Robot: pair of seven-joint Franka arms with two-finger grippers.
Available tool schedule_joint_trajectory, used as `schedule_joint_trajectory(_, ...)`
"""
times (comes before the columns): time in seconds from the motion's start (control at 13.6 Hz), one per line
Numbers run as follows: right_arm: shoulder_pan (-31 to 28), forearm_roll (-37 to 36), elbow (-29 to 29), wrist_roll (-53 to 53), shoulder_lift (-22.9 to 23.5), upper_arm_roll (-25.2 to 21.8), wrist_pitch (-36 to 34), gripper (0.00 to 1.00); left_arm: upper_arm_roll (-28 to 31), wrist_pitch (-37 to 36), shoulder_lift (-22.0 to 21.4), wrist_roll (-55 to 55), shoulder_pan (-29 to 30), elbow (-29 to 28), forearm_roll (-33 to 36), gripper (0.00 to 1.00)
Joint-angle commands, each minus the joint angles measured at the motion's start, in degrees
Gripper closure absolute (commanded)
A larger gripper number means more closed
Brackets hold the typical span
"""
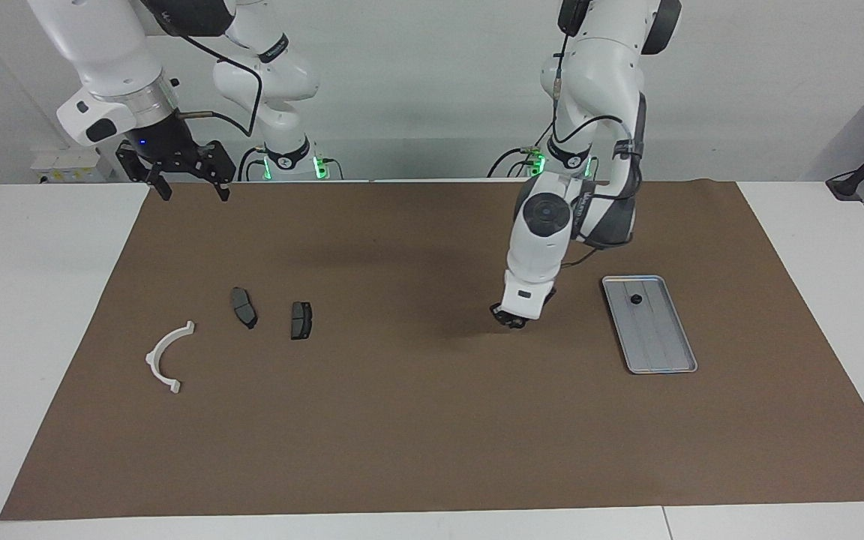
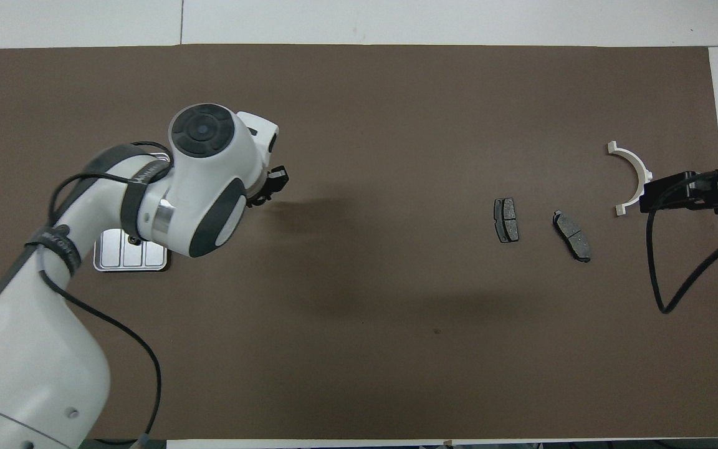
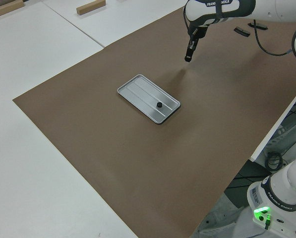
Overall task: Pick bearing gear from pile to tray
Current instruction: 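Carry the black ring into the tray and open the left gripper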
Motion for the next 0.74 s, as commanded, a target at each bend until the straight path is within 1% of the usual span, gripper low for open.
schedule_joint_trajectory(0.0,-0.97,-0.69,0.18,-2.50,-0.01,0.47,0.61,0.00,-0.61,0.13,-5.97,13.97,9.88,-5.57,-0.01,0.87)
schedule_joint_trajectory(0.15,-0.89,-0.69,0.18,-2.50,0.08,0.55,0.61,0.00,-0.70,1.71,-5.62,22.33,15.42,-5.40,-0.79,0.87)
schedule_joint_trajectory(0.29,-0.89,-1.13,0.18,-2.49,0.08,0.55,0.69,0.00,-0.53,3.03,-5.09,28.41,18.95,-5.49,-1.33,0.87)
schedule_joint_trajectory(0.44,-0.89,-1.57,0.09,-2.58,0.08,0.64,1.22,0.00,-0.44,6.00,-2.90,32.37,21.59,-5.75,-1.33,0.87)
schedule_joint_trajectory(0.66,-0.89,-1.83,0.09,-2.41,-0.01,0.73,1.40,0.00,-0.44,11.46,-1.40,32.56,22.57,-8.20,-1.33,0.87)
